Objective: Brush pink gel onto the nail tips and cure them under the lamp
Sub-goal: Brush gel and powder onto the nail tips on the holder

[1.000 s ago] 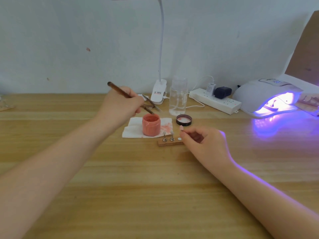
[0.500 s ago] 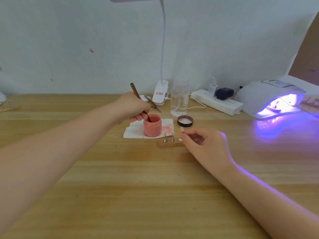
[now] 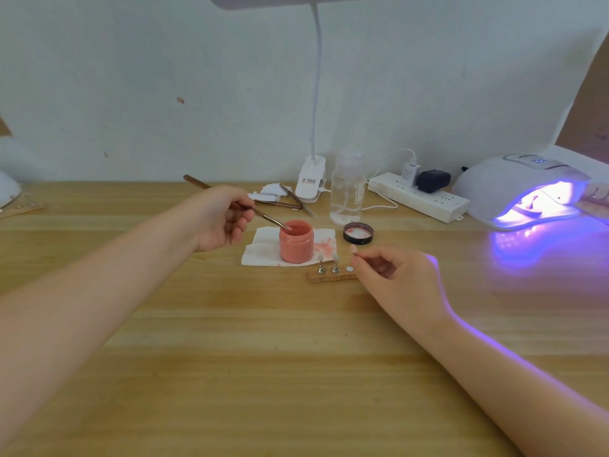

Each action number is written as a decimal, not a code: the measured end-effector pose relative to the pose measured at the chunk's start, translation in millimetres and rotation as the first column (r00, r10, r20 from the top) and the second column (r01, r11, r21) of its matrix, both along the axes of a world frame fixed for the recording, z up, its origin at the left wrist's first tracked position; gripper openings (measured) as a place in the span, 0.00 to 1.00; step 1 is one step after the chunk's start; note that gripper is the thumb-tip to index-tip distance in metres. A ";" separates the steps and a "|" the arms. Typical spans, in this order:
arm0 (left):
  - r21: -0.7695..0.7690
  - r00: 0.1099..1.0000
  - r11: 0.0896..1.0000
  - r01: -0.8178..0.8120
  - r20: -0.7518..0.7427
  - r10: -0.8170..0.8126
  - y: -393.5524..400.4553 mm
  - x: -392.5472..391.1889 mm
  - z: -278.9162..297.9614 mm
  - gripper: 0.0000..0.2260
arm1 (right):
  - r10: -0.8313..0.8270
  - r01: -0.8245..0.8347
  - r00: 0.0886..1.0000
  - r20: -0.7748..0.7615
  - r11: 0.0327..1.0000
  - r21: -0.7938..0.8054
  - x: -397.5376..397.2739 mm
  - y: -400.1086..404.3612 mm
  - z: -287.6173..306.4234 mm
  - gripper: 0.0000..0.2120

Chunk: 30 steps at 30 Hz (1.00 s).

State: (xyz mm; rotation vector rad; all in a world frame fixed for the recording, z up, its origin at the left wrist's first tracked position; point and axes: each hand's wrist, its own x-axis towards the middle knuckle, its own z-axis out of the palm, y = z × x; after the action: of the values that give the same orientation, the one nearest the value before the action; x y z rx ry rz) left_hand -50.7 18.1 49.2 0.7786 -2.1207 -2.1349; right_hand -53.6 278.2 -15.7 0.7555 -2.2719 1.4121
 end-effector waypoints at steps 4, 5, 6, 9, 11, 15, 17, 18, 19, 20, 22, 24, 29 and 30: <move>0.084 1.000 0.996 -0.026 -0.008 0.026 -8.3 4.4 -6.5 0.07 | 0.000 0.000 1.000 -0.008 1.000 -0.008 0.7 0.4 0.4 0.12; 0.106 0.999 0.994 -0.032 -0.008 0.033 -10.0 5.6 -8.1 0.07 | 0.001 -0.001 1.000 -0.010 1.000 -0.009 0.9 0.3 0.7 0.12; 0.122 0.999 0.992 -0.039 -0.008 0.040 -11.7 6.6 -9.5 0.07 | 0.003 -0.003 1.000 -0.013 1.000 -0.008 1.1 0.2 0.9 0.12; 0.115 0.997 0.991 -0.069 -0.015 0.071 -15.7 8.1 -10.8 0.07 | 0.004 -0.004 1.000 -0.020 1.000 -0.007 1.3 0.1 1.0 0.13; 0.135 0.994 0.986 -0.098 -0.040 0.104 -16.7 7.6 -9.1 0.07 | 0.002 -0.003 1.000 -0.020 1.000 -0.006 0.8 0.4 0.6 0.13; 0.203 0.991 0.974 -0.100 -0.072 0.116 -10.4 5.3 -6.3 0.08 | -0.002 0.002 1.000 0.000 1.000 -0.003 0.1 0.3 0.0 0.12; 0.204 0.994 0.976 -0.079 -0.053 0.091 -4.4 4.4 -8.6 0.08 | -0.001 0.001 1.000 -0.003 1.000 -0.004 0.2 0.6 0.0 0.13; 0.202 0.996 0.977 -0.071 -0.043 0.082 -2.5 4.3 -10.4 0.08 | -0.001 0.001 1.000 -0.009 1.000 -0.004 0.2 0.8 0.0 0.13; 0.200 0.996 0.977 -0.070 -0.037 0.079 -1.9 4.5 -12.0 0.08 | -0.002 0.002 1.000 -0.013 1.000 -0.002 0.1 0.8 0.0 0.13; 0.200 0.996 0.977 -0.074 -0.032 0.082 -2.7 5.0 -13.8 0.08 | -0.003 0.003 1.000 -0.013 1.000 0.002 0.0 0.8 -0.1 0.12; 0.202 0.995 0.975 -0.091 -0.024 0.098 -7.2 6.9 -15.8 0.08 | -0.006 0.006 1.000 -0.007 1.000 0.010 -0.4 0.8 -0.4 0.11; 0.195 0.994 0.975 -0.106 -0.020 0.112 -13.1 9.7 -16.0 0.08 | -0.006 0.006 1.000 0.001 1.000 0.010 -0.7 1.1 -0.9 0.10; 0.171 0.971 0.976 -0.136 -0.171 0.165 -12.8 14.6 -7.9 0.08 | -0.017 0.017 1.000 0.000 1.000 0.023 -1.8 0.8 -1.4 0.07; 0.140 0.956 0.981 -0.131 -0.243 0.162 -7.3 16.0 -6.3 0.08 | -0.020 0.020 1.000 0.003 1.000 0.021 -1.8 0.7 -1.3 0.06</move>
State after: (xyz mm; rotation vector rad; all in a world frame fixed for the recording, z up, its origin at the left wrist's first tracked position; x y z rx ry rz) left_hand -34.7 10.8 42.9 0.6108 -1.7649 -2.1694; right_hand -55.3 278.9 -17.1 0.7355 -2.2945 1.3835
